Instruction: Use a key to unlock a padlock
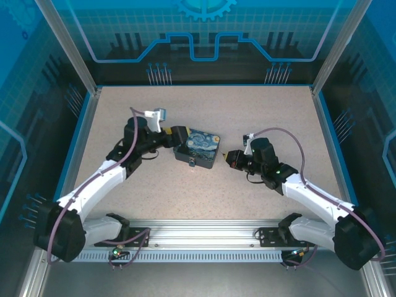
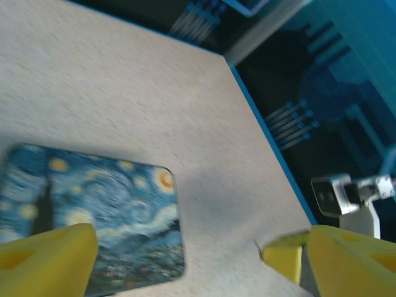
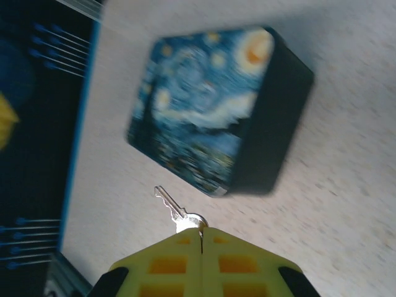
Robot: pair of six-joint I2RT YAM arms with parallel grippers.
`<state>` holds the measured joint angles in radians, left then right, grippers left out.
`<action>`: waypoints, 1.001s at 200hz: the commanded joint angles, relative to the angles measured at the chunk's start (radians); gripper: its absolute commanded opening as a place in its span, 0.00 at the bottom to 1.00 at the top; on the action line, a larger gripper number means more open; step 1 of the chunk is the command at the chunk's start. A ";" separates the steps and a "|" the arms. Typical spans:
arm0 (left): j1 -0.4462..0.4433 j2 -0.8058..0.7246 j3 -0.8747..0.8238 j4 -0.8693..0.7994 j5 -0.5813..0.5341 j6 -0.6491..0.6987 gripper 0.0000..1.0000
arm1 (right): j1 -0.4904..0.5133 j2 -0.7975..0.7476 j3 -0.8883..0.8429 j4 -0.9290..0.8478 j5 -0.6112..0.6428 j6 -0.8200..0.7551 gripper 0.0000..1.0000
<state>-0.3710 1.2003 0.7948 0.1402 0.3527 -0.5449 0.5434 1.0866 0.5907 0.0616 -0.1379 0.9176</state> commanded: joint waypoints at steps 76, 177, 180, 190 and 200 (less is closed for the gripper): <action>-0.155 0.166 0.105 0.127 -0.004 -0.105 0.71 | 0.116 0.104 0.082 0.333 0.049 0.002 0.00; -0.177 0.232 0.124 0.151 0.007 -0.111 0.43 | 0.130 0.125 0.098 0.317 0.045 -0.015 0.00; -0.178 0.233 0.124 0.152 0.006 -0.111 0.43 | 0.130 0.125 0.099 0.317 0.044 -0.016 0.00; -0.178 0.235 0.123 0.157 0.009 -0.114 0.44 | 0.131 0.127 0.102 0.309 0.044 -0.025 0.00; -0.178 0.238 0.123 0.160 0.009 -0.118 0.44 | 0.133 0.126 0.107 0.295 0.041 -0.041 0.00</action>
<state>-0.5407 1.4265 0.8871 0.2684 0.3565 -0.6559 0.6567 1.2068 0.6598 0.3702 -0.1051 0.9169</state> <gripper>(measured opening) 0.437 0.048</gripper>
